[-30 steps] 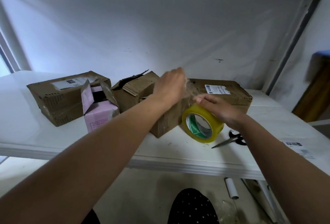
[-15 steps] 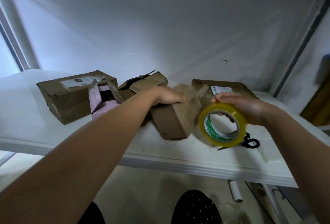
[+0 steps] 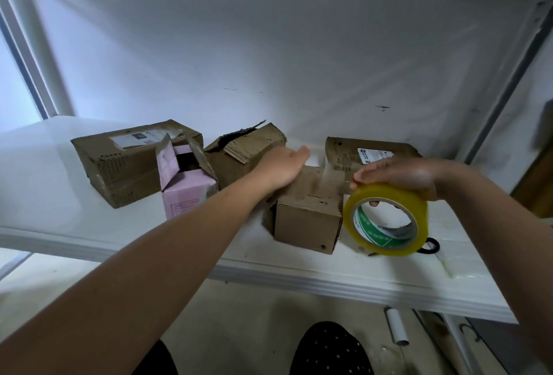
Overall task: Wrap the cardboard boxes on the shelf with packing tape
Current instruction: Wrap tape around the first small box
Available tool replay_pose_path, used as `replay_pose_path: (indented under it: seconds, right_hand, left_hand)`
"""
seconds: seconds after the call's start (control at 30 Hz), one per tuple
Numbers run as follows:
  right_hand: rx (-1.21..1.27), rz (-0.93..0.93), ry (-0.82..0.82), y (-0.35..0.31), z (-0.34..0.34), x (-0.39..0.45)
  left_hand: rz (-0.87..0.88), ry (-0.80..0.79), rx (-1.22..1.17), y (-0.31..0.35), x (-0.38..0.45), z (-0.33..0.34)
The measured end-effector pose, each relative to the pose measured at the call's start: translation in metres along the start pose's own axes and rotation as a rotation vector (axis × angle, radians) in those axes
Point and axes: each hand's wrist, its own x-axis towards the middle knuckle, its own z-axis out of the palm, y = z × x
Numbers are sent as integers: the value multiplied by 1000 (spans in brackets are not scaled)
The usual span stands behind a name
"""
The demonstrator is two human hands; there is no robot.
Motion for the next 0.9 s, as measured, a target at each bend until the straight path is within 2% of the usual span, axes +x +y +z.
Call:
replay_pose_path:
  seconds: [0.1,0.13,0.23,0.37,0.5,0.67,0.9]
  right_hand:
    - [-30,2,19,-11,-2,-2]
    - [-36,4,27,-14,-2,-3]
    - [-124,26,68,-18,2,-6]
    - [-159,35,126,-18,9,-10]
    - [-193,24,136,-13,6,-13]
    - [-239,-29,164,1,2,-14]
    - [-324,48,168,-3,0,-8]
  left_hand:
    - [-58,-242,-187,14,-6,9]
    - [-31,-247,-217,14,-7,13]
    - [27,-108,-294,16,-7,16]
    - [52,-72,-149,22,-9,7]
    - [36,-50,-133,23,-10,7]
    - [-104,-135,-137,23,-13,11]
    - [-144,-218,-9,27,-18,5]
